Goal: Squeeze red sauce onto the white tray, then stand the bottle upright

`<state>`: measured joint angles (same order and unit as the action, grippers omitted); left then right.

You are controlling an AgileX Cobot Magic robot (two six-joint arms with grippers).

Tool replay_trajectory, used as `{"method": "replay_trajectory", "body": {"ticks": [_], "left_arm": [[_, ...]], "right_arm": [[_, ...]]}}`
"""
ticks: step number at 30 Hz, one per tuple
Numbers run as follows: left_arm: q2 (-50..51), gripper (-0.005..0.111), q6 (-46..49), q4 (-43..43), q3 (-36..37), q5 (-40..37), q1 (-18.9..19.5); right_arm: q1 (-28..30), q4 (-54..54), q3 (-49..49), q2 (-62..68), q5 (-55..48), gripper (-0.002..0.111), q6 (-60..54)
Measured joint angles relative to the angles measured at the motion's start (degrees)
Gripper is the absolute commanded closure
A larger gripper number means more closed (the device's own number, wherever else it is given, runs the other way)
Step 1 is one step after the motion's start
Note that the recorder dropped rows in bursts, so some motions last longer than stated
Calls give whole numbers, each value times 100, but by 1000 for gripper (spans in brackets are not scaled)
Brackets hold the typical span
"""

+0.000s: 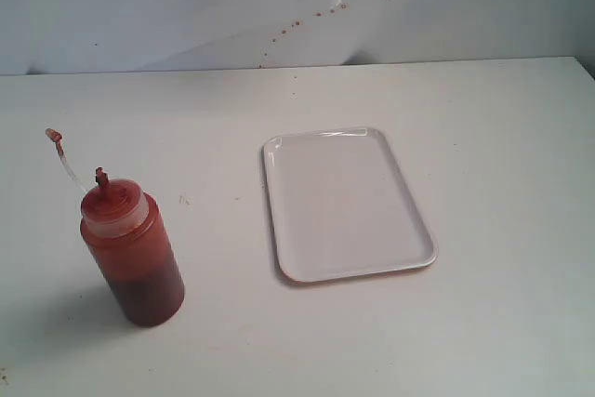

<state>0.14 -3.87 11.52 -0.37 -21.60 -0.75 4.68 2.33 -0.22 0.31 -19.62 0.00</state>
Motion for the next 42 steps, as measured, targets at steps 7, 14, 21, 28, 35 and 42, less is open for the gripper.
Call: {"method": "replay_trajectory", "body": {"ticks": [7,14,21,28,35,42], "left_arm": [[0,105,0,0,0,279,0],[0,105,0,0,0,279,0],[0,105,0,0,0,291,0],[0,105,0,-163,0,1102,0],[0,105,-281,-215,0,2916,0],[222,105,-1497,1169,0,4169,0]], "right_arm": [[0,0,0,0,0,108,0],[0,0,0,0,0,108,0],[0,0,0,0,0,108,0],[0,0,0,0,0,108,0],[0,0,0,0,0,108,0],[0,0,0,0,0,108,0]]}}
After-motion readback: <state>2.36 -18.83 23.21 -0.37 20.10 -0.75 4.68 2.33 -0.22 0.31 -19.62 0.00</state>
